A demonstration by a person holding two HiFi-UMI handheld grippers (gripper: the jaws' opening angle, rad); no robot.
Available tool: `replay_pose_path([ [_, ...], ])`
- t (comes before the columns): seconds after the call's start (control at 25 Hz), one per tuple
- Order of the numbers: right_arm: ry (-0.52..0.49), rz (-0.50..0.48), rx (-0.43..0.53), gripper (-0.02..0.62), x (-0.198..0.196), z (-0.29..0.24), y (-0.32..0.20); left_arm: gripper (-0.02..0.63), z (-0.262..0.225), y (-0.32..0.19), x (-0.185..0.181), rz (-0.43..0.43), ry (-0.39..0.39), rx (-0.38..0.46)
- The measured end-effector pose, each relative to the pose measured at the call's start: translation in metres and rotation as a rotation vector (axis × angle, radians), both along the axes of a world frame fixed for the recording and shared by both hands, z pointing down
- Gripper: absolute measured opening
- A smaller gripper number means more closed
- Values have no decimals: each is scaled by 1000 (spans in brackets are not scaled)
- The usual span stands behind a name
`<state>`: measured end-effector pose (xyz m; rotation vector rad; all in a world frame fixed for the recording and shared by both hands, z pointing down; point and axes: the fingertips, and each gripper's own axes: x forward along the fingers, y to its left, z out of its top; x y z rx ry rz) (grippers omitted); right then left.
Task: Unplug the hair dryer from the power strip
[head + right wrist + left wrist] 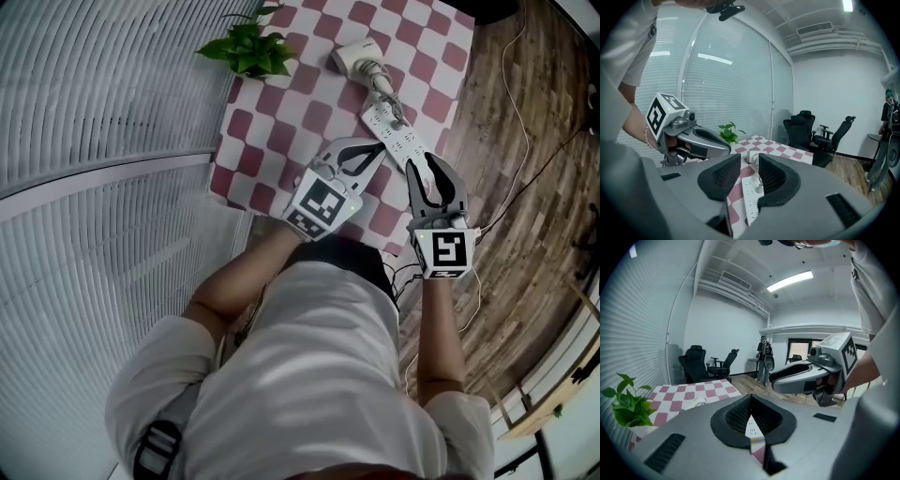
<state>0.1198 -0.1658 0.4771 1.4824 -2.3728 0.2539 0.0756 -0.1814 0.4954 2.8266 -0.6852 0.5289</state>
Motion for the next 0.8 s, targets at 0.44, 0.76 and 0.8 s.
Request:
replay_pose_path([
  [0.44, 52, -41, -69, 137, 0, 51, -31, 29, 62, -17, 5, 2, -99, -40],
  [0.76, 71, -73, -149, 166, 3, 95, -47, 29, 97, -23, 7, 26, -168, -73],
  [0.8, 77, -80, -160, 171, 3, 100, -49, 29, 103, -25, 7, 27, -180, -76],
])
